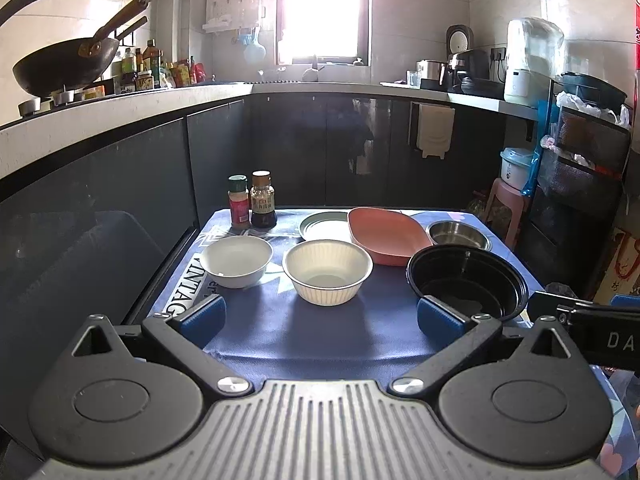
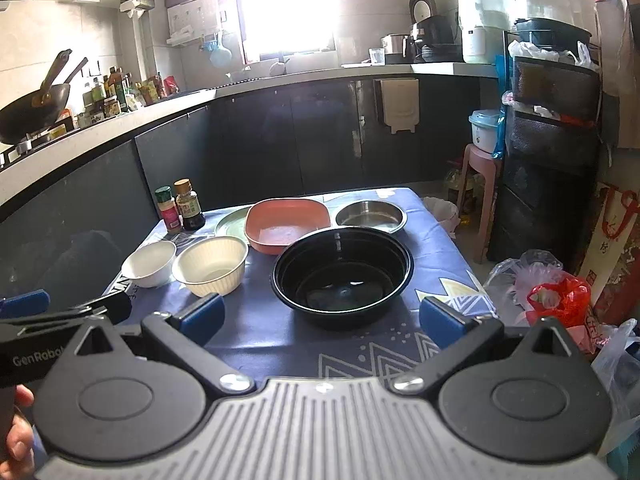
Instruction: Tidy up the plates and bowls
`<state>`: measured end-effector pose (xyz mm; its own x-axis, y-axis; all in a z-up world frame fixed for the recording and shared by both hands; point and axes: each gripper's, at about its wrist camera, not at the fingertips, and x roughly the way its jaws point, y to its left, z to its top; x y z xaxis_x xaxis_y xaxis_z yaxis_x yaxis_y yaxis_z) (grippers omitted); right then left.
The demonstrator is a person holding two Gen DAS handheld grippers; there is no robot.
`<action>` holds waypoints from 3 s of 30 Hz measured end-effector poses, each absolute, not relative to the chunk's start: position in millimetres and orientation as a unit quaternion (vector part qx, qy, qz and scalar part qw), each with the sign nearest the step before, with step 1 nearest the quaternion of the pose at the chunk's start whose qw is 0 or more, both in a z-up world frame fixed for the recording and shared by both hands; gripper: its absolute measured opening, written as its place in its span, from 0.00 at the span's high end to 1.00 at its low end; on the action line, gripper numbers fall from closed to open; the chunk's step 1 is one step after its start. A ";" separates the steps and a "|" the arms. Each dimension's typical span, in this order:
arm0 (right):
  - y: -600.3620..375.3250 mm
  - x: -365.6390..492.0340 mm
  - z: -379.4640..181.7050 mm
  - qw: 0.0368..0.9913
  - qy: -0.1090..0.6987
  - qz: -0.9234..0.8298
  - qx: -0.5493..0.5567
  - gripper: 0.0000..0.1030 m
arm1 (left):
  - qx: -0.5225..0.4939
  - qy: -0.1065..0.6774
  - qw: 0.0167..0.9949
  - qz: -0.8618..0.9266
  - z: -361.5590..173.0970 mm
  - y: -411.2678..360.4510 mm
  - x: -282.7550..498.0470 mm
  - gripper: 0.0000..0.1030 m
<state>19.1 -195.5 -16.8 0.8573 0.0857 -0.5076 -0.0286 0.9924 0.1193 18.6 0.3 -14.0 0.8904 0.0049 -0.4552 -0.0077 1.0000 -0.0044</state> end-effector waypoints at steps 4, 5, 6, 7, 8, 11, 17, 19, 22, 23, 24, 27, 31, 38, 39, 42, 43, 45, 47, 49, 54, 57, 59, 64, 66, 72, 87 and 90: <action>-194.5 19.8 -16.1 0.962 0.266 0.032 0.052 0.03 | -0.005 0.236 0.972 0.004 -14.7 2.3 18.9 0.00; -194.0 20.2 -15.8 0.962 0.265 0.032 0.052 0.03 | -0.006 0.237 0.972 0.004 -14.6 2.9 19.5 0.00; -194.2 20.3 -15.8 0.962 0.265 0.032 0.052 0.03 | -0.007 0.237 0.971 0.004 -14.4 3.5 20.1 0.00; -193.9 20.2 -15.8 0.962 0.266 0.032 0.052 0.03 | -0.008 0.237 0.971 0.004 -14.3 3.8 20.2 0.00; -193.7 20.2 -15.8 0.962 0.266 0.032 0.052 0.03 | -0.008 0.238 0.971 0.005 -14.6 3.9 20.1 0.00; -193.6 20.1 -16.0 0.962 0.266 0.031 0.052 0.03 | -0.008 0.238 0.971 0.005 -15.5 4.0 19.9 0.00; -193.3 21.2 -15.8 0.962 0.266 0.031 0.054 0.03 | -0.008 0.239 0.971 0.005 -16.2 3.4 20.3 0.00; -193.7 21.5 -16.1 0.962 0.266 0.031 0.054 0.03 | -0.008 0.241 0.971 0.004 -16.6 2.3 20.7 0.00; -193.7 22.5 -16.5 0.962 0.268 0.031 0.054 0.03 | -0.007 0.243 0.970 0.003 -17.6 1.5 22.9 0.00; -193.7 23.2 -16.8 0.961 0.268 0.031 0.054 0.03 | -0.007 0.244 0.970 0.003 -18.0 1.3 23.4 0.00; -193.9 23.3 -17.1 0.961 0.268 0.031 0.054 0.03 | -0.007 0.245 0.970 0.003 -18.0 1.3 24.3 0.00; -194.1 24.3 -17.5 0.961 0.269 0.032 0.054 0.03 | -0.007 0.245 0.970 0.003 -18.6 1.5 25.8 0.00; -194.3 26.0 -17.8 0.961 0.269 0.032 0.053 0.03 | -0.008 0.244 0.970 0.004 -19.0 1.6 26.5 0.00; -194.6 27.8 -18.8 0.961 0.271 0.031 0.054 0.03 | -0.009 0.246 0.969 0.004 -20.0 0.3 27.0 0.00; -194.6 27.8 -18.8 0.961 0.271 0.031 0.054 0.03 | -0.009 0.246 0.969 0.005 -19.9 0.5 27.0 0.00; -194.6 28.3 -19.3 0.960 0.271 0.033 0.054 0.03 | -0.012 0.247 0.969 0.004 -20.2 0.9 27.3 0.00; -194.1 28.4 -18.9 0.961 0.271 0.034 0.053 0.03 | -0.013 0.247 0.969 0.004 -20.2 1.2 27.6 0.00; -194.0 28.5 -19.2 0.961 0.269 0.035 0.051 0.03 | -0.014 0.248 0.969 0.004 -20.1 1.6 27.8 0.00; -193.9 28.4 -19.3 0.961 0.269 0.036 0.051 0.03 | -0.013 0.248 0.969 0.005 -20.4 1.5 28.2 0.00; -194.3 29.0 -19.6 0.961 0.269 0.037 0.051 0.03 | -0.013 0.248 0.969 0.004 -20.4 1.7 28.5 0.00; -196.2 32.2 -20.4 0.960 0.272 0.043 0.054 0.03 | -0.013 0.251 0.968 0.004 -21.3 0.6 31.3 0.00; -198.2 35.0 -21.5 0.959 0.274 0.049 0.058 0.03 | -0.014 0.254 0.967 0.004 -22.9 -0.2 35.0 0.00; -199.8 36.7 -22.2 0.959 0.275 0.048 0.059 0.03 | -0.014 0.256 0.966 0.003 -23.9 -1.3 37.8 0.00; -207.0 41.2 -25.1 0.958 0.274 0.047 0.071 0.03 | -0.019 0.263 0.965 -0.001 -25.9 -3.5 45.5 0.00; -211.7 44.7 -26.1 0.958 0.273 0.047 0.075 0.03 | -0.025 0.269 0.963 -0.008 -26.9 -4.6 51.2 0.00; -239.0 61.2 -36.6 0.961 0.256 0.046 0.097 0.03 | -0.049 0.283 0.956 -0.058 -29.4 -13.0 75.7 0.00; -305.0 154.5 -87.9 0.899 0.364 0.054 0.237 0.70 | -0.124 0.373 0.913 -0.114 -73.3 -47.3 185.7 0.53; -308.6 164.0 -95.3 0.896 0.372 0.050 0.238 0.82 | -0.122 0.386 0.908 -0.110 -82.5 -50.0 197.1 0.62</action>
